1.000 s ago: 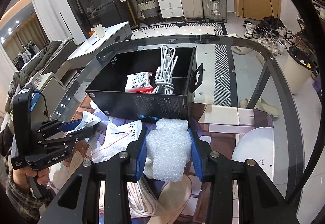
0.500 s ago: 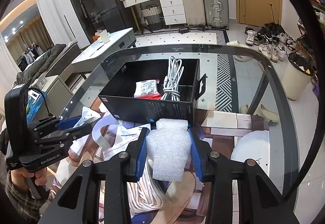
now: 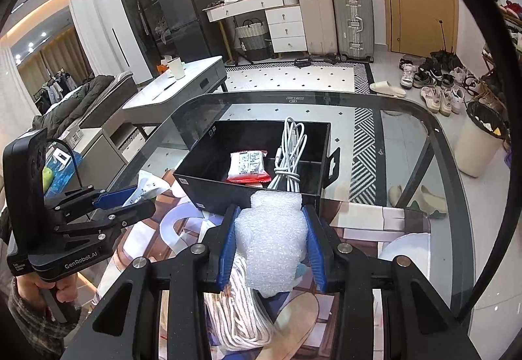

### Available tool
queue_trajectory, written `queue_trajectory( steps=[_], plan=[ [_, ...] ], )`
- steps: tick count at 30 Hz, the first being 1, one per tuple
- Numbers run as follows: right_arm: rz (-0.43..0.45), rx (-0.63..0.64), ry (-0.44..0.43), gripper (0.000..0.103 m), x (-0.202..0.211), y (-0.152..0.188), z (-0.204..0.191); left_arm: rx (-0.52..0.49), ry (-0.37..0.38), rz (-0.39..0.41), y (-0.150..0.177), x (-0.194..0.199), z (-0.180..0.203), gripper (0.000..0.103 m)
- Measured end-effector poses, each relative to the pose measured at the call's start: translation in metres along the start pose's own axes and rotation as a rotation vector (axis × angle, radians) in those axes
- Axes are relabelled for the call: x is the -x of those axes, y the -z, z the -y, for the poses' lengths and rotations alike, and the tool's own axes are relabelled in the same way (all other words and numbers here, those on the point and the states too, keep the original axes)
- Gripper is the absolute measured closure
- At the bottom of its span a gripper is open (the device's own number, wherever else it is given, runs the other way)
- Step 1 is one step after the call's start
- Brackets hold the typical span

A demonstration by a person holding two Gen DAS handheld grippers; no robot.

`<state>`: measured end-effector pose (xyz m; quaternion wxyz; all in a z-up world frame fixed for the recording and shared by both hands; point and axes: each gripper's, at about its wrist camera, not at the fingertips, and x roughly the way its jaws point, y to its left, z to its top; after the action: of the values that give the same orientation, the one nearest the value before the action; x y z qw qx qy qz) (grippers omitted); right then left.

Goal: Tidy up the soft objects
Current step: 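Carry the white pouch with the left tool over the box while the right tool carries bubble wrap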

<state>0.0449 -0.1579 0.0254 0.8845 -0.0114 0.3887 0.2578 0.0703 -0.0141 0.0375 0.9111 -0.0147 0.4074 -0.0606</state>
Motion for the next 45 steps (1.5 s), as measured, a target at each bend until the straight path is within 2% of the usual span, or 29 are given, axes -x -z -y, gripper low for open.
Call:
queue_trajectory(
  steps=[18,45],
  plan=[
    [0.039,0.015,-0.001,0.064,0.003,-0.025,-0.003,-0.018,0.006,0.027,-0.024,-0.004,0.002,0.07],
    [0.063,0.006,-0.009,0.064,-0.019,-0.062,0.007,-0.039,0.017,0.03,-0.068,-0.037,0.002,0.07]
  ],
)
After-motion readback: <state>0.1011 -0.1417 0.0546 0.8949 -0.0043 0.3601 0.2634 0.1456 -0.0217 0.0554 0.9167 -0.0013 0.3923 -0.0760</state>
